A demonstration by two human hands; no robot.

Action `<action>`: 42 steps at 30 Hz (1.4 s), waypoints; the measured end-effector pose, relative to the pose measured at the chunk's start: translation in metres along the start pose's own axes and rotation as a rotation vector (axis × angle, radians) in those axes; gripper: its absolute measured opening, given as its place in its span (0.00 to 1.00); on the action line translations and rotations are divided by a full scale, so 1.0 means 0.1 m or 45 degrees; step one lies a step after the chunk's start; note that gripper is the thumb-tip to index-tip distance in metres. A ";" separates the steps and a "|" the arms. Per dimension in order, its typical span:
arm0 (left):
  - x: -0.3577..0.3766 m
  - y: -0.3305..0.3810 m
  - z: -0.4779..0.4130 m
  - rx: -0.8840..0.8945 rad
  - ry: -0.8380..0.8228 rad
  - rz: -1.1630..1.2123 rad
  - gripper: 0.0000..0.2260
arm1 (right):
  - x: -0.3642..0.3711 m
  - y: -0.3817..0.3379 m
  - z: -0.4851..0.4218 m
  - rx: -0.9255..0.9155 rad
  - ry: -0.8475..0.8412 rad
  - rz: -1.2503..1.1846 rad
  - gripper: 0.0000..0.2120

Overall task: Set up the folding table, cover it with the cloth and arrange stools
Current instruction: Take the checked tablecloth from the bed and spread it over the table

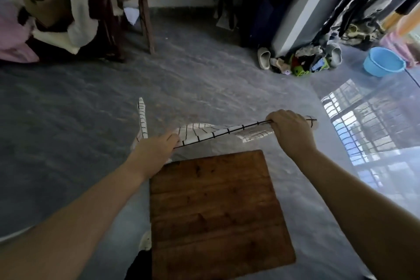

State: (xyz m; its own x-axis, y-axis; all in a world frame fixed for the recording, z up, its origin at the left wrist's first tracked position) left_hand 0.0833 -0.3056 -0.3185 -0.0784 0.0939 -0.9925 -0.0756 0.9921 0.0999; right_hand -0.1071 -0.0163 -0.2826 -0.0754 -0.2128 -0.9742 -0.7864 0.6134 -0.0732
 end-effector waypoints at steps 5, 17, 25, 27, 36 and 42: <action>0.53 0.61 0.54 -0.033 -0.129 0.138 0.06 | 0.39 0.05 0.95 0.027 -0.172 0.030 0.07; 1.73 1.38 2.04 -0.172 -0.522 0.166 0.11 | 1.37 -0.35 2.89 0.033 -0.651 0.100 0.15; 2.36 1.64 2.53 -0.346 -0.555 0.215 0.22 | 1.94 -0.40 3.52 0.055 -0.783 0.031 0.21; 2.53 1.69 2.56 -0.381 -0.571 0.199 0.23 | 2.11 -0.35 3.66 0.068 -0.788 0.001 0.23; 3.16 2.26 2.81 -0.477 -0.619 0.211 0.24 | 2.64 -0.06 4.34 0.035 -0.887 -0.051 0.23; 3.40 2.60 2.98 -0.569 -0.709 0.259 0.21 | 2.83 0.04 4.81 0.072 -0.942 -0.113 0.22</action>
State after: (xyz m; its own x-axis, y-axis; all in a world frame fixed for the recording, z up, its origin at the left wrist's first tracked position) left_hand 0.3328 0.0094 -0.6506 0.3730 0.4183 -0.8282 -0.5199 0.8335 0.1869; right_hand 0.1631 0.2916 -0.6617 0.4348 0.2916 -0.8520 -0.7361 0.6601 -0.1497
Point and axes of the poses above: each hand's wrist, its own z-axis away from the middle knuckle, its own x-axis out of the palm, y = z × x, the point moved 2 cm from there along -z, towards the middle knuckle, and after that the axes turned 9 degrees about -x, right-handed, at the moved point
